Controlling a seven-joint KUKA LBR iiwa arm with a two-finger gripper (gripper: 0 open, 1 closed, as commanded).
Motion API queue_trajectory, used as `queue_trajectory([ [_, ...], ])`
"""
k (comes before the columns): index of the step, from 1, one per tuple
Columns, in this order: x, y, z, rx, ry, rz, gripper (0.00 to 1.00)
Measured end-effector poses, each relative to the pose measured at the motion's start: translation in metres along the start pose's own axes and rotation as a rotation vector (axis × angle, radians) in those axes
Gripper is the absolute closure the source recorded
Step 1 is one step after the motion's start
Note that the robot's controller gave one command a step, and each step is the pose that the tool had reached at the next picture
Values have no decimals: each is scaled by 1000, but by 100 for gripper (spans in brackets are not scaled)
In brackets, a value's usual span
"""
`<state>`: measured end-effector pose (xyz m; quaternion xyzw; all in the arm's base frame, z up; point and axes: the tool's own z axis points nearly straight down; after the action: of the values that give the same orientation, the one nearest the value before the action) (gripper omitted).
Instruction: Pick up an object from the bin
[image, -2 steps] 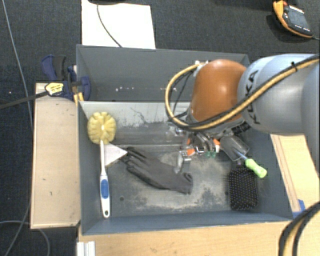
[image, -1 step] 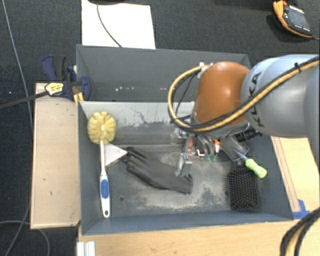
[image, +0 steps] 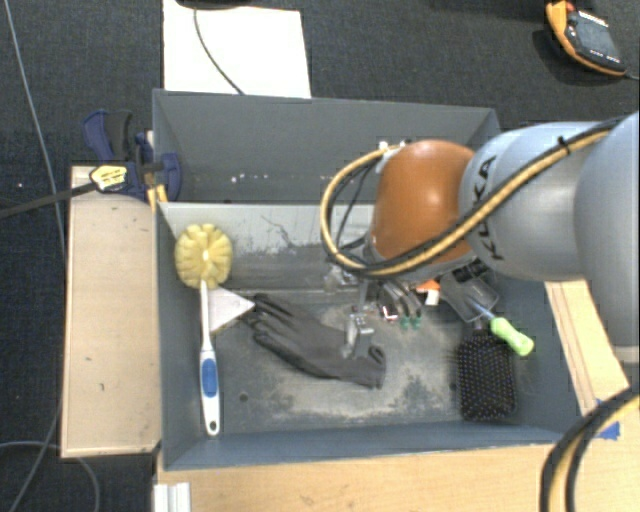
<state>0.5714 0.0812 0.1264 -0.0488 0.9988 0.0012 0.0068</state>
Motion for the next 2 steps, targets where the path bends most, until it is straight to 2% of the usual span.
queue_trajectory([
  [1,0,1,12,0,2,-79,0],
  [2,-3,-21,56,-1,1,-167,0],
])
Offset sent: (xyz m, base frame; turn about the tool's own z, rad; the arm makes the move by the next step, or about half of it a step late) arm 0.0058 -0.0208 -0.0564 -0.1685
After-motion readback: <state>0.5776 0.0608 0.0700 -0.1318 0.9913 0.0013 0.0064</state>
